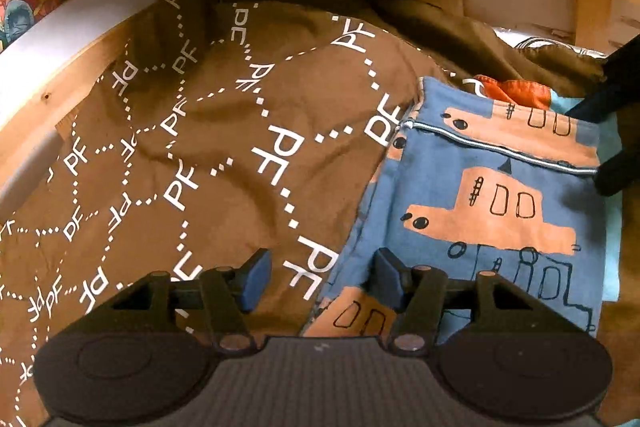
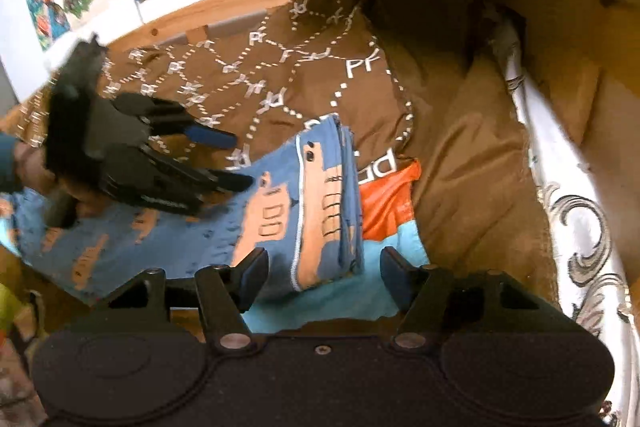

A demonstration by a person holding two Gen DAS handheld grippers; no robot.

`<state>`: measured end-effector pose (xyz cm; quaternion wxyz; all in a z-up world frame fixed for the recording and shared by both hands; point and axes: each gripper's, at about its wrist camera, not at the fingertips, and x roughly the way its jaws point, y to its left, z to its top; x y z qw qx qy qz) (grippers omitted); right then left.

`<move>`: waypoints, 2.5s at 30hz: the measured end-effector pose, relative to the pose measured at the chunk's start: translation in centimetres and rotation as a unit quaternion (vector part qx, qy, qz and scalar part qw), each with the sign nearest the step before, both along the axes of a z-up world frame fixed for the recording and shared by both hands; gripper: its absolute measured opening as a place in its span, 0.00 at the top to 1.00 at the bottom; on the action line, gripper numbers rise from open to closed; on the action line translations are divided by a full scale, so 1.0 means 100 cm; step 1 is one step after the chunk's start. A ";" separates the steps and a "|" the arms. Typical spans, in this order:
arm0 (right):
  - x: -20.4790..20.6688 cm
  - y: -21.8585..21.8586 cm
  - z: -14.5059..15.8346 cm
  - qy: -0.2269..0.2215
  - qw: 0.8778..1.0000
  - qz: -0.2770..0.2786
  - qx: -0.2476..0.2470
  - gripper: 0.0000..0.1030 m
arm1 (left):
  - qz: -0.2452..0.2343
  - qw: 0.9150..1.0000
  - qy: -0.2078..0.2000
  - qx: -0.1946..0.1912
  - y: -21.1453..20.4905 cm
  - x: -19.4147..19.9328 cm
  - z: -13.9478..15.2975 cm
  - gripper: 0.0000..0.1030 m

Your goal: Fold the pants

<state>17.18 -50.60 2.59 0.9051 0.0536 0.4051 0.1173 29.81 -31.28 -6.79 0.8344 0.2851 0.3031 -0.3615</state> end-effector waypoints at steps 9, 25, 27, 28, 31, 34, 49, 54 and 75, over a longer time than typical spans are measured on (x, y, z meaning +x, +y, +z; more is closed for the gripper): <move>0.017 -0.021 -0.007 0.048 0.996 -0.042 0.068 0.67 | 0.016 0.999 0.027 -0.026 0.013 0.002 0.018 0.36; -0.031 0.098 0.002 -0.125 0.965 0.053 -0.222 0.88 | 0.147 0.929 0.318 -0.121 -0.019 0.026 0.092 0.36; -0.032 0.108 -0.001 -0.125 0.960 0.062 -0.244 0.88 | 0.163 0.930 0.315 -0.100 -0.031 0.026 0.095 0.37; -0.033 0.111 -0.003 -0.126 0.957 0.066 -0.252 0.88 | 0.165 0.932 0.309 -0.096 -0.035 0.024 0.095 0.37; -0.032 0.121 -0.007 -0.129 0.948 0.078 -0.281 0.88 | 0.181 0.937 0.290 -0.078 -0.043 0.022 0.097 0.37; -0.033 0.130 -0.008 -0.135 0.936 0.093 -0.311 0.88 | 0.193 0.932 0.297 -0.073 -0.047 0.024 0.096 0.37; -0.033 0.142 -0.014 -0.140 0.928 0.109 -0.329 0.83 | 0.218 0.914 0.334 -0.079 -0.041 0.021 0.079 0.88; -0.033 0.137 -0.016 -0.131 0.933 0.097 -0.321 0.72 | 0.209 0.911 0.342 -0.092 -0.032 0.024 0.082 0.89; -0.039 0.256 0.001 -0.132 0.936 0.245 -0.217 0.87 | 0.177 0.919 0.313 -0.162 0.186 0.000 0.086 0.90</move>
